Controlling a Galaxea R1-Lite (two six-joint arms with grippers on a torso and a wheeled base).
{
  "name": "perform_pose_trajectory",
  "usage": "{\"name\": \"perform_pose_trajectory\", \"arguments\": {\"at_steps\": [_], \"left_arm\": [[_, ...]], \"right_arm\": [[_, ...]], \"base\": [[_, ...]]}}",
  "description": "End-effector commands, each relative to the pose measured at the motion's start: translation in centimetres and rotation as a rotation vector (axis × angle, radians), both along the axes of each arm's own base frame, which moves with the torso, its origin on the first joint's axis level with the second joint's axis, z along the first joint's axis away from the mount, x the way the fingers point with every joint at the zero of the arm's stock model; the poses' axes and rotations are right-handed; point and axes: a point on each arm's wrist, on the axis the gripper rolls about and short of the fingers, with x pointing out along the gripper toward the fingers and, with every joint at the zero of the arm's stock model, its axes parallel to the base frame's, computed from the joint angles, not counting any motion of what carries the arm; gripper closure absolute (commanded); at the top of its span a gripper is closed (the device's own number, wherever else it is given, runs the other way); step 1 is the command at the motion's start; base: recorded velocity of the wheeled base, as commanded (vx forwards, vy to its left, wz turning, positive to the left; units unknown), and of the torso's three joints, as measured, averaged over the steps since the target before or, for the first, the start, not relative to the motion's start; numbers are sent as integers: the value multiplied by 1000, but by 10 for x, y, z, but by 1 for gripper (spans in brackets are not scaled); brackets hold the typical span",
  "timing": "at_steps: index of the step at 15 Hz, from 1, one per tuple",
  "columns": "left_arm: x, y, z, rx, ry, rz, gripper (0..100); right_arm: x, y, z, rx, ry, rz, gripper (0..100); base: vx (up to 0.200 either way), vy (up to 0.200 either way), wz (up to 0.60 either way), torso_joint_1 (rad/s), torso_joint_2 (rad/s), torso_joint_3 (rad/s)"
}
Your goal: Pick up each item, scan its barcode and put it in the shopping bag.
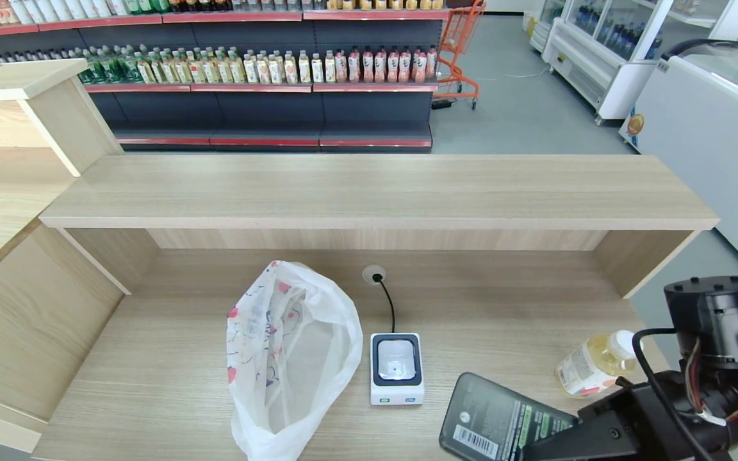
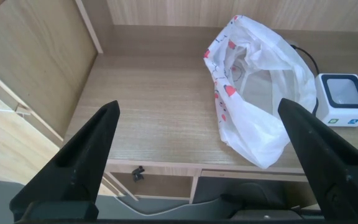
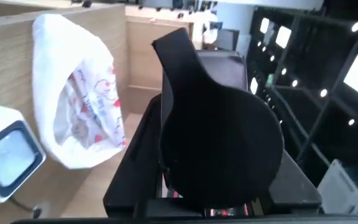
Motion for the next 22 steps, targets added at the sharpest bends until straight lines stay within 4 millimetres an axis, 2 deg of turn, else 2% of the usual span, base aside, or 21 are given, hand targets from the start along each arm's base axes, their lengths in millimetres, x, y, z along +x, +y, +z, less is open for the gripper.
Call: {"name": "perform_pose_trajectory", "arguments": {"at_steps": [1,5,8,11,13,15,22], "left_arm": [[0,0,0,0,0,0,0],[0,0,0,0,0,0,0],[0,0,0,0,0,0,0],[0,0,0,0,0,0,0],[0,0,0,0,0,0,0],[0,0,0,0,0,0,0],[0,0,0,0,0,0,0]], "right_arm": [[-6,19,-2,6,-26,108,100],[1,23,-8,16,-93,126,100],[14,24,-12,34,-144,102,100],[21,26,-18,34,-147,95,100],[29,30,-33,9,-98,94,100],[33,32,-35,10,-101,94,100],[34,31,-38,3,-87,88,100]], "base": [[0,0,0,0,0,0],[0,0,0,0,0,0],[0,0,0,0,0,0],[0,0,0,0,0,0],[0,0,0,0,0,0],[0,0,0,0,0,0],[0,0,0,0,0,0]]}}
